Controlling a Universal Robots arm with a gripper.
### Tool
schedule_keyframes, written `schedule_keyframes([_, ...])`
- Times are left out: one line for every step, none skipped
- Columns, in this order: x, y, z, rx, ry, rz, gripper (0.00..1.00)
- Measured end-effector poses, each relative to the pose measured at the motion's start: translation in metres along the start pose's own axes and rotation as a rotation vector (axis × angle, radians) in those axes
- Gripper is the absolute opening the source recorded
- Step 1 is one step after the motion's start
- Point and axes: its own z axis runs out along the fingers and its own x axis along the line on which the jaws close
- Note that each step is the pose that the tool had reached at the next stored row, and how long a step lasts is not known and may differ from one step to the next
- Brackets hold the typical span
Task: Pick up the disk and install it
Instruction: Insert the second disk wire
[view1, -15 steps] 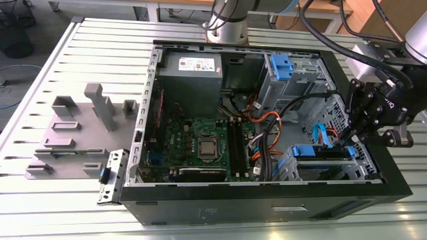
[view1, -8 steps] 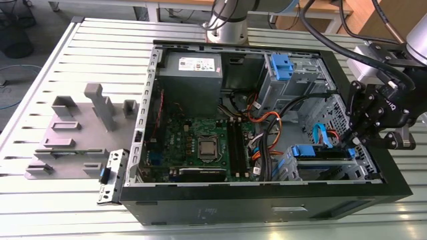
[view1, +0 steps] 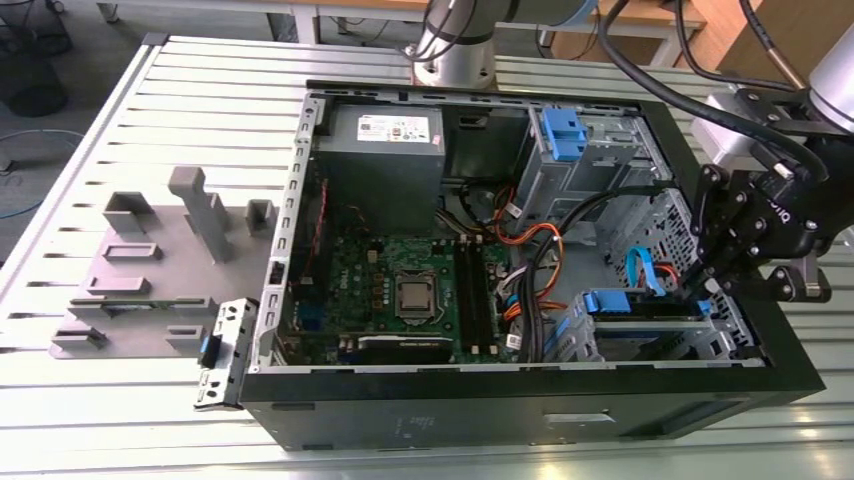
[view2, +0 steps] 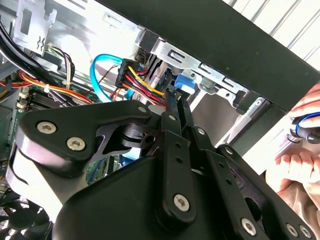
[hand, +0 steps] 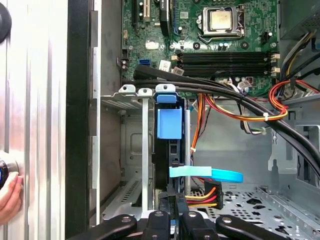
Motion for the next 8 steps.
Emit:
schedule_keyframes([0.0001,0.0001,0.0001,0.0000,0.0018,0.000,0.16])
schedule_keyframes([0.0001,0.0002,0.0003,0.0001,0.0036,0.000,0.16])
schedule_keyframes([0.0001,0.0002,0.0004,0.0001,0.0048,0.000,0.16])
schedule_keyframes([0.0002,0.0001,0.0005,0.0002,0.0057,0.000,0.16])
schedule_keyframes([0.0001,0.0001,0.0008,0.0002,0.0063,0.000,0.16])
schedule_keyframes([0.0001,0.0001,0.0010,0.0002,0.0073,0.000,0.16])
schedule_keyframes([0.0001,0.0001,0.0011,0.0002,0.0081,0.000,0.16])
schedule_keyframes([0.0001,0.0001,0.0012,0.0002,0.0089,0.000,0.16])
